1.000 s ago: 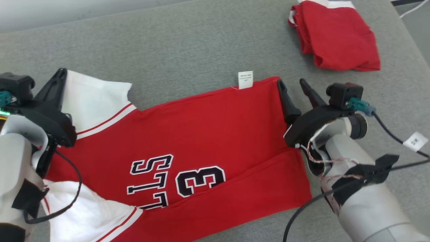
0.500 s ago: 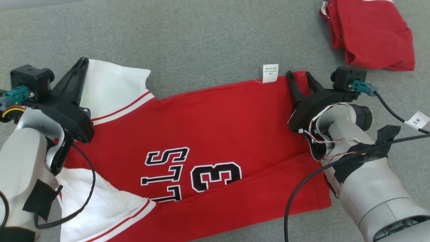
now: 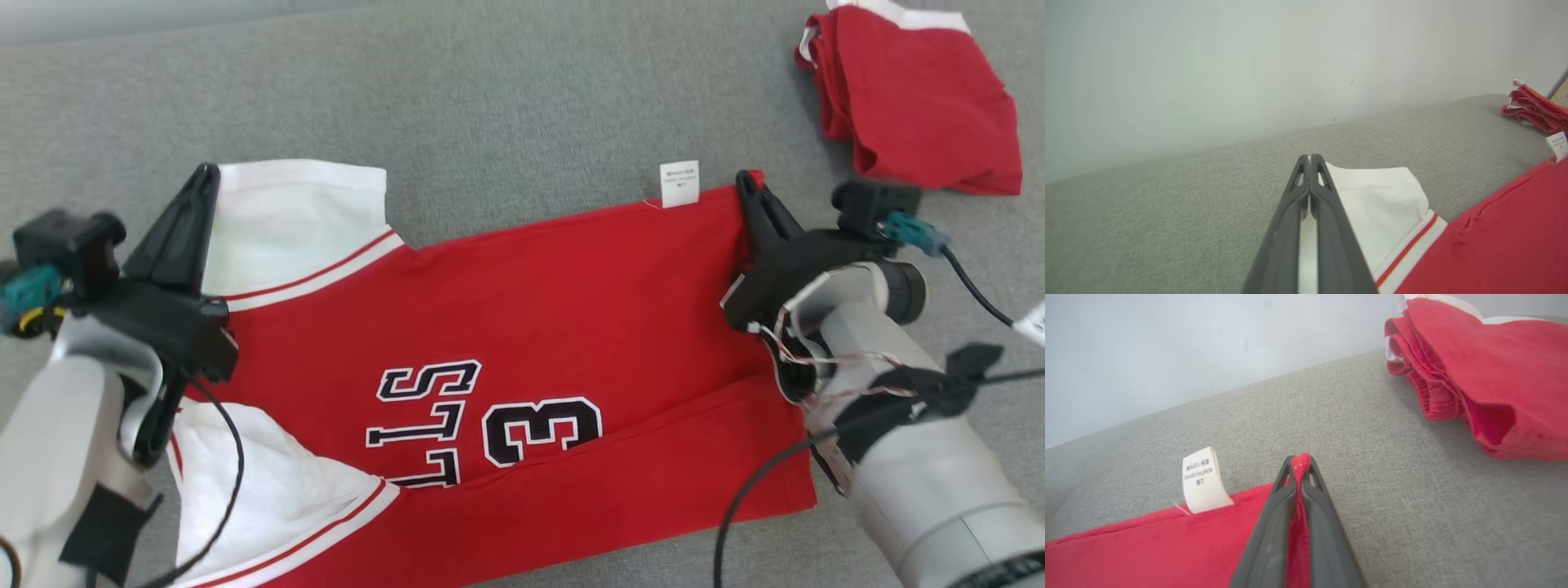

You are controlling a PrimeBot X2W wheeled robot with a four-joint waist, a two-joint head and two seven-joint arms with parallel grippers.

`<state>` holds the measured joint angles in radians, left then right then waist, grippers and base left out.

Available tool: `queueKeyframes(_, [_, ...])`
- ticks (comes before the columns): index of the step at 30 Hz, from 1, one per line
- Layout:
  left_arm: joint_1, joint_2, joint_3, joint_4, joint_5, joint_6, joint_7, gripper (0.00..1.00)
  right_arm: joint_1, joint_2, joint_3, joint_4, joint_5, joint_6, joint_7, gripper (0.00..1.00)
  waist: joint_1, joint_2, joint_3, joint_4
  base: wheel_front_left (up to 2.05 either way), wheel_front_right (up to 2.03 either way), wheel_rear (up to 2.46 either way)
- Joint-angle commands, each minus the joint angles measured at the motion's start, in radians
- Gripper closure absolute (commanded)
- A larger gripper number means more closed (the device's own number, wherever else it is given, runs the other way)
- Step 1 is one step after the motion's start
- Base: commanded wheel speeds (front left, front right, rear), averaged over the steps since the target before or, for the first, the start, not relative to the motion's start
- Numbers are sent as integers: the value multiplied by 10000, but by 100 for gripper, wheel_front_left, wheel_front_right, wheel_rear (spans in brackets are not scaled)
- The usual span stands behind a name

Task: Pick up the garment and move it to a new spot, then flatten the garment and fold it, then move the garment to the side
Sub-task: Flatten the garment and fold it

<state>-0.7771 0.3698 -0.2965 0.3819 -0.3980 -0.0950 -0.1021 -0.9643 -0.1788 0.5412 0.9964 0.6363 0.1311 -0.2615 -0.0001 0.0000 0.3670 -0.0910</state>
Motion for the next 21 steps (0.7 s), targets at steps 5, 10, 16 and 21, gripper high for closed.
queueKeyframes(5, [1176,-18,232,-964,-450,158,-386,100,1207,-543,56,-1350,351,-7,-39,100,1,0,-556,199,0,0,0])
queueKeyframes(10, [2125,-79,469,-1852,-809,402,-604,100,2079,-927,78,-2302,547,-7,-41,100,1,0,-839,327,0,0,0])
queueKeyframes(16, [3123,-253,685,-2760,-1379,401,-886,100,2919,-1295,-10,-3146,828,-7,-41,100,1,0,-1145,491,0,0,0])
queueKeyframes(21, [3857,-442,759,-3381,-1675,440,-1050,100,3395,-1509,-15,-3387,846,-7,-40,100,1,0,-1360,758,0,0,0])
